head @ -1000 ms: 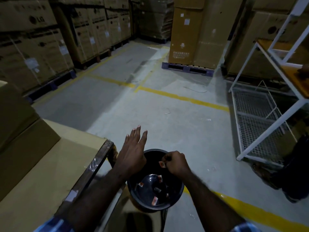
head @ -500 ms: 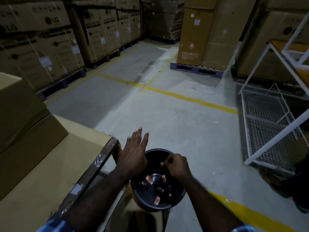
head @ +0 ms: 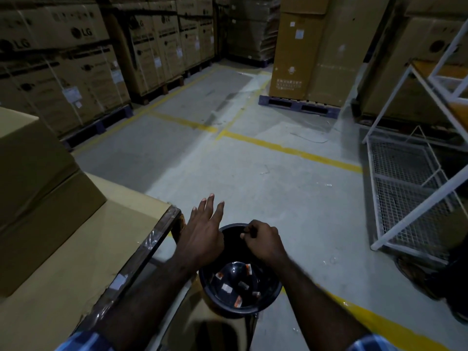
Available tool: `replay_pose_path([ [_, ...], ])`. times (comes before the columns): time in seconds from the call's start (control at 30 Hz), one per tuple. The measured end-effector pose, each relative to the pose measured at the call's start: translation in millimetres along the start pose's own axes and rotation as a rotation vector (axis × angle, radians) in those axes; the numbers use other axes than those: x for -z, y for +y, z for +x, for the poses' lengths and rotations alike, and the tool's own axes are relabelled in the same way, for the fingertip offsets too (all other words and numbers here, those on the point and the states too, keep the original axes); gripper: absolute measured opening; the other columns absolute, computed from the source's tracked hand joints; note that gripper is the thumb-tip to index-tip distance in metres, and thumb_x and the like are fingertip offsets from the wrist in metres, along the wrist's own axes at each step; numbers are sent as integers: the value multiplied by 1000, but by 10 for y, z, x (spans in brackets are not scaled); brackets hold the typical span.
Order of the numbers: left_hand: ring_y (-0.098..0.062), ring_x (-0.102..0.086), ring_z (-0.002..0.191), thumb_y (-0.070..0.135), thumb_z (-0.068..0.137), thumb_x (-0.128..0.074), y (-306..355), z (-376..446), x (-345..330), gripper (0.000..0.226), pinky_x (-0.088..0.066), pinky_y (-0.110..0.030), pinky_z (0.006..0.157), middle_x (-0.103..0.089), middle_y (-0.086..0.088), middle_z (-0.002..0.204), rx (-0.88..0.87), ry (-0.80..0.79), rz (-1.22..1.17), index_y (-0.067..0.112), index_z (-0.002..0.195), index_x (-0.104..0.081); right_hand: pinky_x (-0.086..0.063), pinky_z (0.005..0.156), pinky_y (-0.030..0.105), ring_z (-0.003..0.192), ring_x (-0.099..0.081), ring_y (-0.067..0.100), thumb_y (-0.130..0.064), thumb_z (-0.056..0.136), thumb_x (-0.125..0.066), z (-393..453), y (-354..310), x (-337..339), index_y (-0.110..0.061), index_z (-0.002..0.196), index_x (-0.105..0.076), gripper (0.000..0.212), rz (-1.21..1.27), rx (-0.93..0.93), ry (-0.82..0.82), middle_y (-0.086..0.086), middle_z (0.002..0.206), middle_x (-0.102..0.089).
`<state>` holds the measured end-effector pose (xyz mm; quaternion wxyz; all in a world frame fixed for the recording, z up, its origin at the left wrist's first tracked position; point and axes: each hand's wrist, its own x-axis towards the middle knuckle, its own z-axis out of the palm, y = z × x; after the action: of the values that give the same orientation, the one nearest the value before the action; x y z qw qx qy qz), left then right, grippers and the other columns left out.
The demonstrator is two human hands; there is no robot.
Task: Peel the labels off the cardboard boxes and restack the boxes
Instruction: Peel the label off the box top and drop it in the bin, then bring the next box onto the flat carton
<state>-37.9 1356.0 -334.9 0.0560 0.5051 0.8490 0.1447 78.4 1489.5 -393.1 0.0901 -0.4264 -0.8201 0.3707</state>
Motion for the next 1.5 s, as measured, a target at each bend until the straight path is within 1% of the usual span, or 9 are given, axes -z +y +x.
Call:
replay_pose_path([
  [0.3,-22,6,149,42,101,-32,97,-111,162,64,-2,-38,120,6,-7,163,88,55,-50,18,155,-8,-47,92,30,110,-60,15,-51,90,-55,57,-425,311,-26,110,-65,33,102,291,102,-4,115,-69],
  [0.4,-21,6,149,43,102,-32,117,-135,337,63,-1,-38,120,5,-5,163,131,114,-60,19,155,-9,-48,93,34,110,-60,16,-57,89,-52,103,-635,408,-27,109,-64,37,113,359,138,-5,112,-69],
  [0.73,-14,12,148,41,102,-32,-93,-760,1254,61,-2,-38,122,5,-1,163,160,354,-72,22,155,-7,-51,86,40,100,-62,11,-54,90,-54,-375,-1846,453,-25,99,-67,33,311,621,219,-11,97,-71],
  [0.9,-12,12,148,47,94,-22,-413,-1492,1830,67,5,-32,120,7,1,163,197,488,-40,24,155,-7,-53,80,41,96,-63,10,-55,90,-53,-947,-2606,157,-26,95,-67,33,388,779,230,-10,93,-70],
  [1.07,-14,7,149,42,101,-32,-935,-2559,2329,61,-4,-38,122,2,0,163,251,587,54,22,155,-11,-54,75,41,90,-64,13,-54,90,-52,-1803,-3374,-381,-25,91,-66,32,455,895,253,-8,89,-70],
  [1.13,-15,6,149,46,99,-29,-1167,-3029,2504,63,-5,-38,122,0,-1,163,283,607,87,22,155,-13,-54,75,38,88,-64,14,-49,91,-54,-2179,-3652,-641,-23,92,-68,29,479,934,252,-5,89,-70],
  [1.3,-17,5,149,48,96,-29,-1800,-4202,2909,66,-5,-36,121,0,-2,162,419,679,158,23,155,-12,-53,72,32,90,-63,15,-47,93,-53,-3106,-4357,-1317,-21,100,-69,31,481,1027,172,0,96,-70],
  [1.37,-15,6,149,48,97,-31,-2028,-4632,3032,65,-5,-35,120,1,0,162,467,719,173,23,154,-12,-51,72,30,89,-61,12,-43,94,-55,-3458,-4611,-1561,-21,102,-69,27,497,1073,137,-4,96,-69],
  [1.5,-12,7,148,50,94,-28,-2399,-5268,3238,67,-6,-38,121,0,2,162,570,769,201,25,154,-12,-55,75,38,91,-63,15,-42,94,-53,-4002,-5059,-2025,-18,105,-69,31,531,1185,35,0,98,-71],
])
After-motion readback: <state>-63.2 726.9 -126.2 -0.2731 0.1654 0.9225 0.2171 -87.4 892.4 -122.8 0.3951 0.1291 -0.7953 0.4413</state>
